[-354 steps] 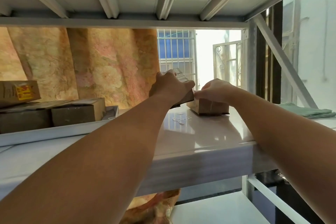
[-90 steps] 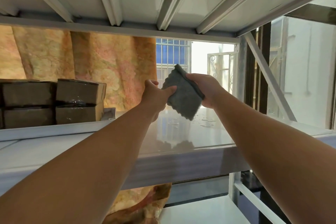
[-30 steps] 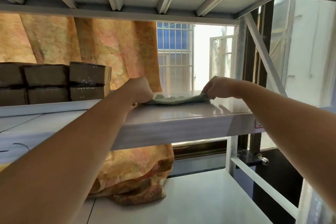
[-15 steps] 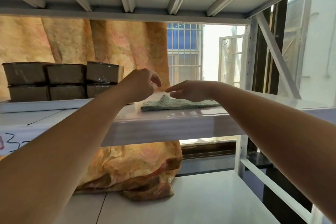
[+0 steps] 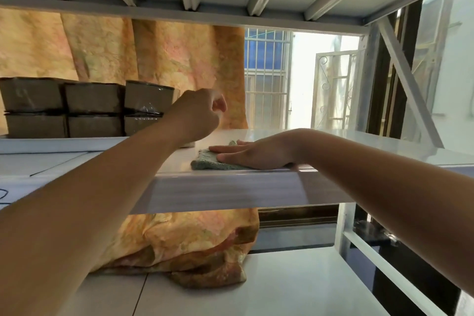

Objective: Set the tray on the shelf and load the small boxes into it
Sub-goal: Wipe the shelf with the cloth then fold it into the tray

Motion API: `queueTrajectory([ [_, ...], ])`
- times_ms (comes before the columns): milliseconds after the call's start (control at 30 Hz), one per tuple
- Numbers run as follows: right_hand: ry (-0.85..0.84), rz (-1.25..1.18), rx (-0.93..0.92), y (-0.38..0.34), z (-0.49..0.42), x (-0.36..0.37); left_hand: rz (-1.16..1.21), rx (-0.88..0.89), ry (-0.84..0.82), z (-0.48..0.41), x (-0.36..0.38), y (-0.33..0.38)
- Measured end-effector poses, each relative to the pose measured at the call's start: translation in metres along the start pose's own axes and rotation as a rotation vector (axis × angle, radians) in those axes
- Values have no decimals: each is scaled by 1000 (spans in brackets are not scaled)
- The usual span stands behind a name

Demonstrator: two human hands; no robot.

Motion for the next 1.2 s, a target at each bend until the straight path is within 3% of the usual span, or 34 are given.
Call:
queueTrajectory([
  [100, -40, 33, 33, 0, -1, 0, -122, 47, -201, -8, 20, 1],
  [267, -16, 85, 116, 6, -21, -10, -191, 65, -234, -28, 30, -4],
  [367, 2, 118, 181, 11, -41, -18, -228, 74, -198, -42, 30, -3],
  [567, 26, 163, 247, 30, -92, -38, -175, 86, 65, -51, 24, -10],
  [767, 77, 155, 345, 65, -146, -59, 2, 11, 76, -57, 19, -30],
  [1000, 210, 55, 362, 104, -208, -76, -26, -9, 117, -63, 18, -43],
  [1200, 111, 37, 423, 96, -182, -66, -50, 17, 118, -61, 17, -42],
])
Point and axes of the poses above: each hand's wrist, its own z-axis away from the middle knuckle, its own x-axis out of the palm, y = z × x, the point moved 10 cm from there along -z, towards the middle knuckle, and after that the axes turned 4 degrees about y, right-handed, at the moved point
